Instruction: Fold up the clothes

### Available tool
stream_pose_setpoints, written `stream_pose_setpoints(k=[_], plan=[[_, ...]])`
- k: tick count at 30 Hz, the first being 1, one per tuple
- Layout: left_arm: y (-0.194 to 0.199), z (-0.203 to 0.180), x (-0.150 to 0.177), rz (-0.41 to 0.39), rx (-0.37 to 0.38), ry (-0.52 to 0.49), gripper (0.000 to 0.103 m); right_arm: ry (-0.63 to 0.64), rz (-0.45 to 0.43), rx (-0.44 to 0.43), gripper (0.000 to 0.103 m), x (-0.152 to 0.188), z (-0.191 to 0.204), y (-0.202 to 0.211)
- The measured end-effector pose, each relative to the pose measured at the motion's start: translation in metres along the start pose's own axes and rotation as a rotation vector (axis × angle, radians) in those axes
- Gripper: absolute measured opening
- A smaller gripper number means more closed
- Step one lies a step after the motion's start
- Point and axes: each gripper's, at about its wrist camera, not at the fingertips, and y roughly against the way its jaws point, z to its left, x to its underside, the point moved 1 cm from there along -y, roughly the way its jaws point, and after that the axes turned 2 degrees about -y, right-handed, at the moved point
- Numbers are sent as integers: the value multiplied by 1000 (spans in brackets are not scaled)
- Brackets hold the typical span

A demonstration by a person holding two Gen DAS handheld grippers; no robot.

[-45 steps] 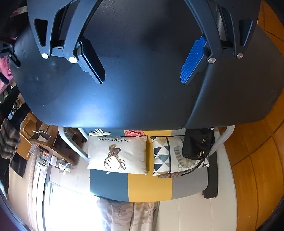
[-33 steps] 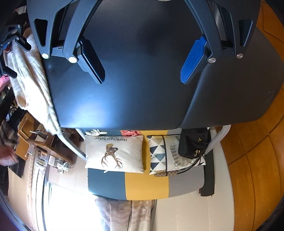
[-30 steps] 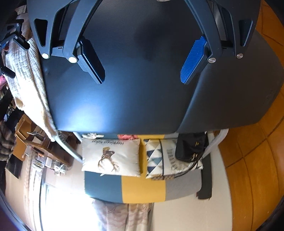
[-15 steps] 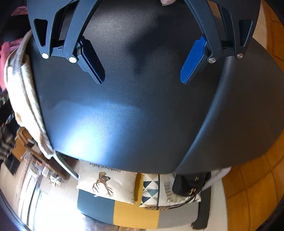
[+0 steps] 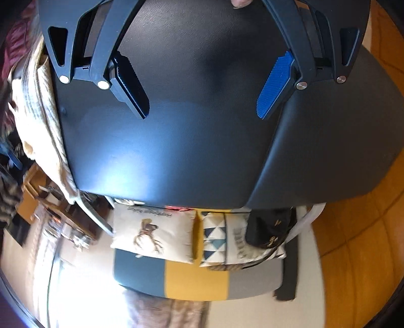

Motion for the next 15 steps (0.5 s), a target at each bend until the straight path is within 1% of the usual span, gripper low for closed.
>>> stream_pose_setpoints(k=[2,3,4,6,7,9,10,13,15], plan=[[-3,-11,4,-1,25,-24,90,97,109,107,103,10,-9,-28],[-5,-18,8,0,39,-41,90,140,114,155,103,20,-11,-34],[-7,-25,10,3,50,-59,90,141,123,176,103,27,-13,-35],[-15,-34,18,24,70,-97,90,55,121,192,103,41,-18,-26],[-19,-36,21,38,78,-103,90,38,123,197,103,47,-17,-19],[-28,-39,26,78,111,-97,90,54,139,253,103,56,-14,2],[-31,-41,29,90,118,-88,90,48,150,289,103,57,-8,11],[-38,-40,32,129,160,-24,90,-42,159,371,103,53,-7,41],[-39,-34,32,142,184,16,90,-163,154,353,103,53,-20,59]])
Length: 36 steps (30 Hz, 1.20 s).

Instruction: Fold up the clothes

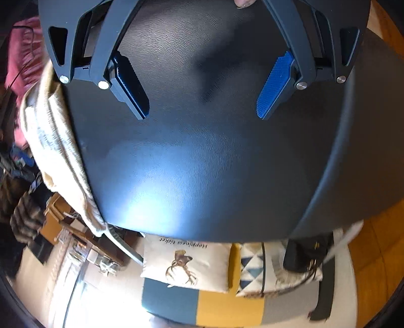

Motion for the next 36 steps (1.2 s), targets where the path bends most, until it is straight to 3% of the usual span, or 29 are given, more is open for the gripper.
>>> stream_pose_setpoints(k=[2,3,4,5,6,10,15,16,17,18,19,21,22,24,26,28,29,32,34,36], plan=[[5,6,1,-9,-6,23,90,-84,-18,-39,103,0,-18,8],[8,7,2,-19,-17,26,90,-118,17,-32,103,1,-27,4],[11,9,4,-29,-26,26,90,-149,50,-25,96,2,-34,0],[14,11,5,-38,-39,22,90,-157,60,-37,80,2,-30,-4],[18,12,6,-48,-54,18,90,-162,65,-49,75,3,-30,-7],[30,20,7,-72,-96,14,90,-190,139,-115,77,9,-26,-24],[33,30,9,-71,-103,45,90,-116,228,18,75,21,-24,-50],[33,30,9,-71,-111,43,90,-110,234,10,67,25,-22,-51],[33,30,9,-72,-119,40,90,-120,229,-5,40,27,-23,-49],[32,30,9,-71,-130,35,90,-130,224,-18,23,29,-23,-46],[31,29,7,-72,-139,27,90,-139,216,-8,18,29,-25,-44],[30,26,2,-75,-146,13,90,-147,201,-19,24,28,-26,-40],[31,25,-1,-81,-133,14,90,-159,207,-39,38,28,-24,-39],[33,19,-12,-95,-89,26,90,-158,218,-41,48,26,-21,-36],[33,8,-32,-119,-36,38,90,-99,186,69,67,17,-12,-26],[32,-4,-54,-146,19,49,90,26,79,253,69,-3,7,-7],[26,-15,-69,-148,68,44,90,69,30,268,70,-11,14,6],[-7,-67,-100,-86,265,-18,90,66,10,201,72,-27,23,30],[-42,-115,-112,9,409,-97,90,33,-8,147,72,-22,23,43],[-75,-155,-112,118,487,-156,90,-16,16,52,72,-16,23,39]])
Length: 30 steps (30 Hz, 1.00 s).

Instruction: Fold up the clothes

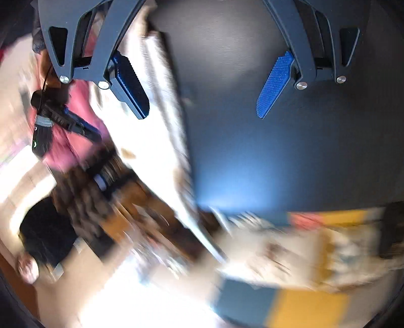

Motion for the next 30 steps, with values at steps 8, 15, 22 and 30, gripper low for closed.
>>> stream_pose_setpoints(k=[8,15,22,30], plan=[[-128,-23,-20,286,134,96,90,-81,40,-16,72,58,-33,-8],[-143,-36,-28,298,146,160,89,-166,25,11,72,67,-66,-7],[-168,-54,-25,349,177,202,48,-189,-8,28,72,69,-76,-3],[-176,-48,-15,366,120,222,25,-183,-15,32,72,71,-75,-1]])
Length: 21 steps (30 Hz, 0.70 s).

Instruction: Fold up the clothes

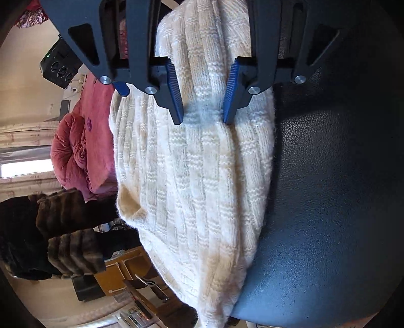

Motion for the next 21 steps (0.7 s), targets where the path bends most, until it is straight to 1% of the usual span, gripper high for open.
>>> stream_pose_setpoints(k=[1,3,6,9,13,17,21], plan=[[0,0,1,-3,-15,-3,14,-2,1,-2,72,0,0,0],[-1,0,3,-11,-63,-15,5,-2,4,2,72,2,0,-1],[3,-2,5,-38,-88,-17,4,-2,5,5,72,3,2,-1],[19,1,7,-75,-75,0,4,5,7,10,72,3,4,0],[46,-4,7,-129,-58,-20,3,14,6,18,72,1,7,3],[86,-11,4,-207,-26,-25,3,13,4,11,72,0,10,7],[136,-14,-3,-297,-35,-56,3,30,-5,7,72,-2,15,14]])
